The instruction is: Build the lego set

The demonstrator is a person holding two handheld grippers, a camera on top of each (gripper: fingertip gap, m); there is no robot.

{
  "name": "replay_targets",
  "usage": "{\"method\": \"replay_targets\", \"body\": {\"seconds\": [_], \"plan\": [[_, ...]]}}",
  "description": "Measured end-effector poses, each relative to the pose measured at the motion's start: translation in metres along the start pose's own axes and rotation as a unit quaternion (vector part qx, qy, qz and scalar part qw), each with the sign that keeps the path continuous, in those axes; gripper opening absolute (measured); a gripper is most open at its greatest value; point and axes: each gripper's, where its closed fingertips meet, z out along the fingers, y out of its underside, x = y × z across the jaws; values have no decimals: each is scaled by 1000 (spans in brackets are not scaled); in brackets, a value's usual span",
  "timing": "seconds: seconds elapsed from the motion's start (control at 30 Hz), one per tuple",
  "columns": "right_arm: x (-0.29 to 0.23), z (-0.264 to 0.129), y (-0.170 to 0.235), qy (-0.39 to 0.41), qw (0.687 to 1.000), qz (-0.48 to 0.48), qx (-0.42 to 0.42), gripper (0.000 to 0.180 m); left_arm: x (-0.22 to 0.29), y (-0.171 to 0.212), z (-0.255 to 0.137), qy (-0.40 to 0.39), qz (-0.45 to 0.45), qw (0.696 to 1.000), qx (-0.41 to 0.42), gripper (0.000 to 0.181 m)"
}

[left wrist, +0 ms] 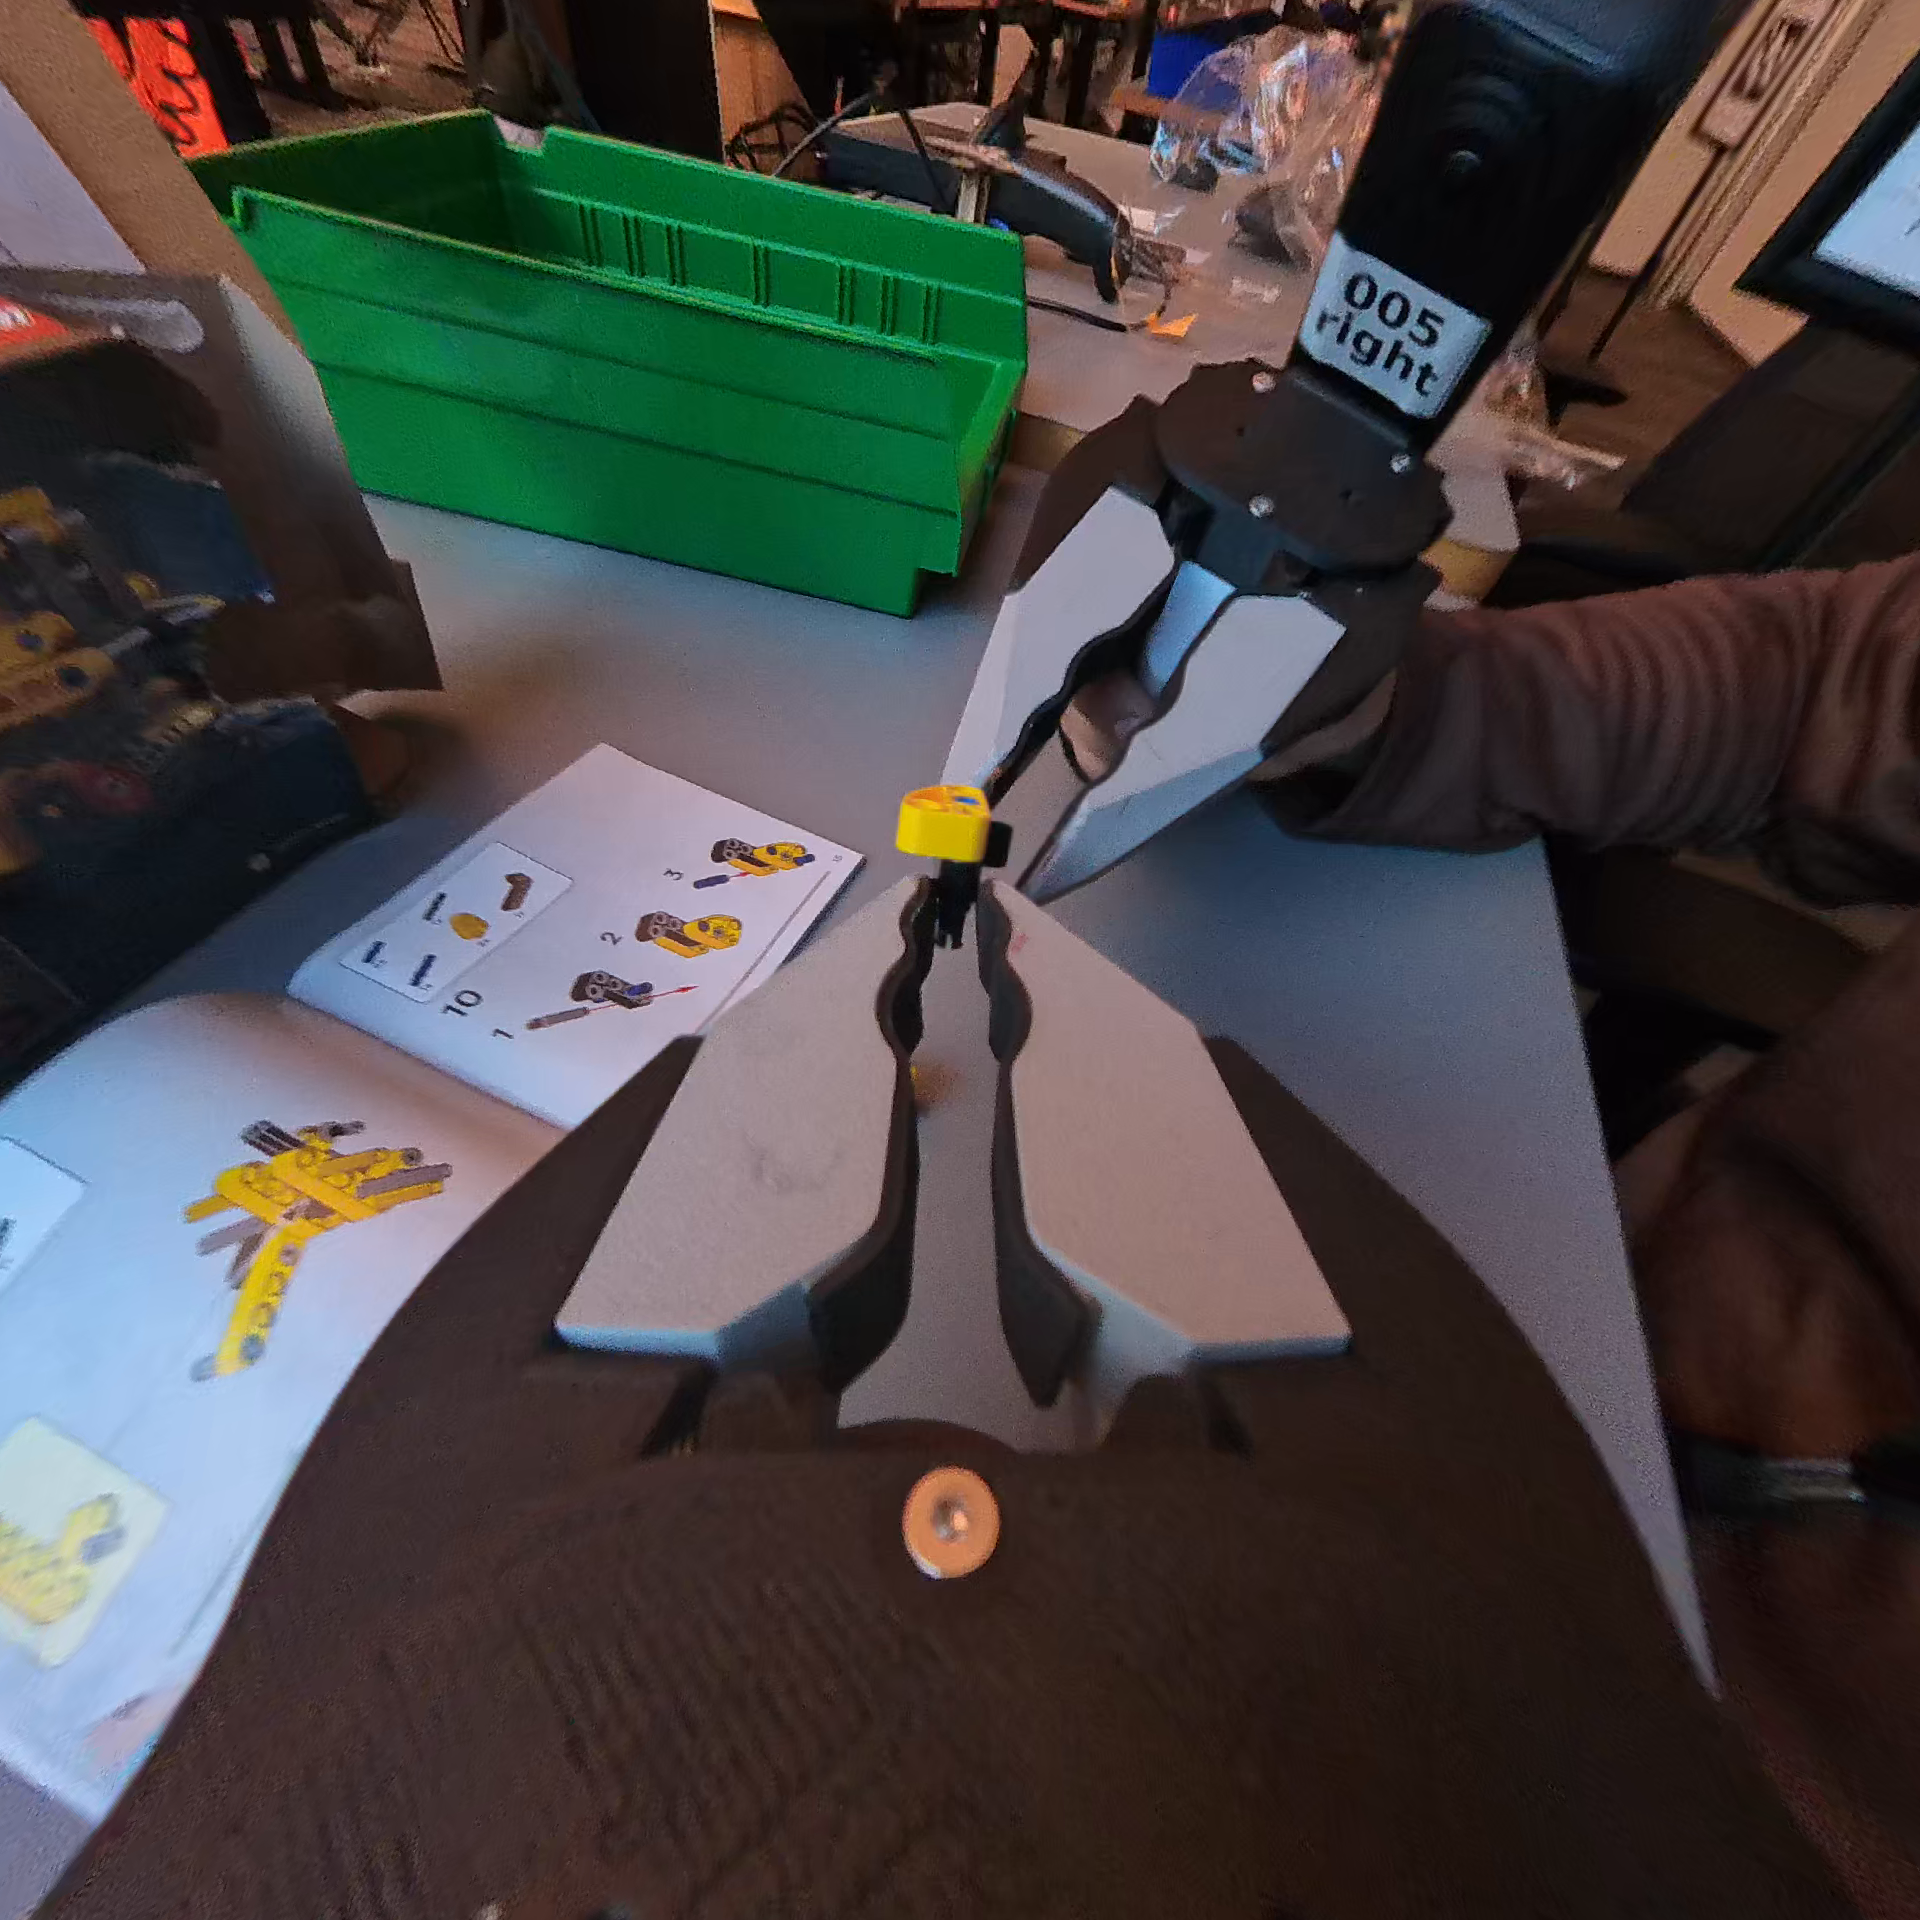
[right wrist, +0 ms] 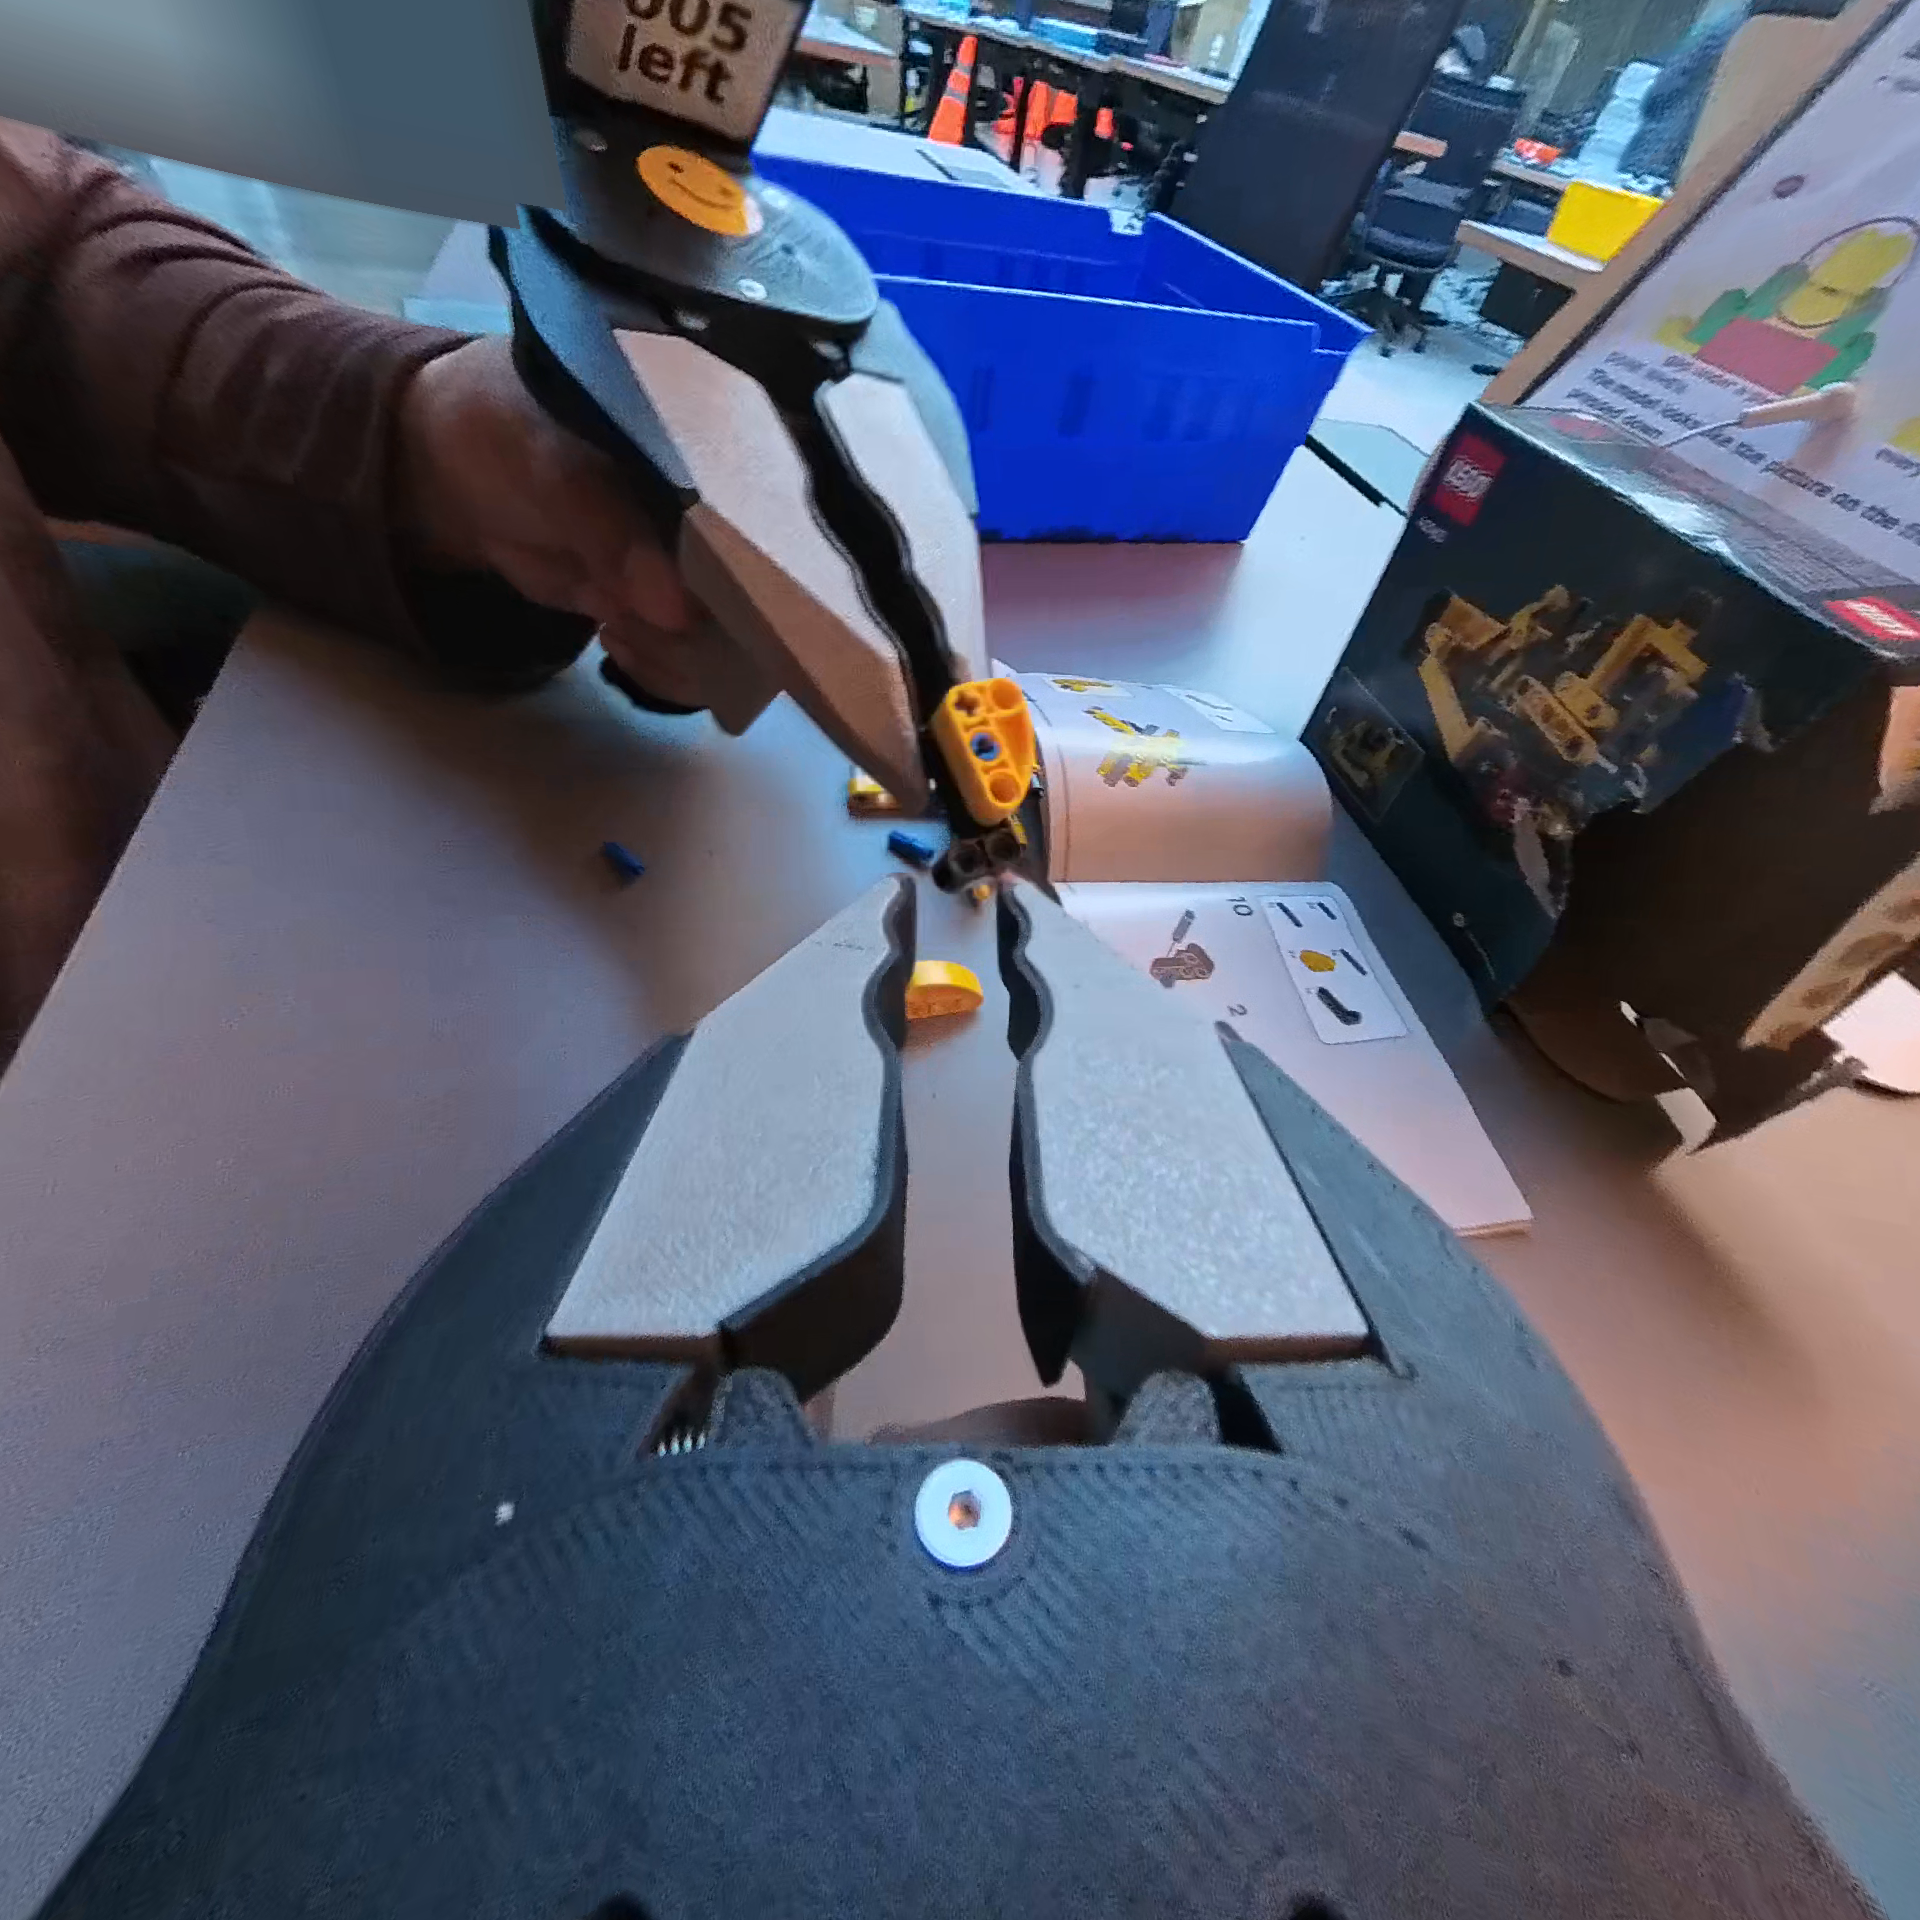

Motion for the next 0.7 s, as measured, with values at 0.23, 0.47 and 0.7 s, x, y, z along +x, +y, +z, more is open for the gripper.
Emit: {"method": "replay_targets", "body": {"seconds": [0.23, 0.47, 0.7], "plan": [[-9, -5, -10, -31, 999, -1, 32, 24, 14, 5, -1, 34, 72, 997, -15, 4], [-20, -7, -18, -30, 998, -50, 31, 10, 26, 10, 3, 47, 145, 988, -11, 4], [-19, -8, -17, -28, 998, -38, 32, 10, 26, 8, 6, 46, 134, 990, 6, 4]]}}
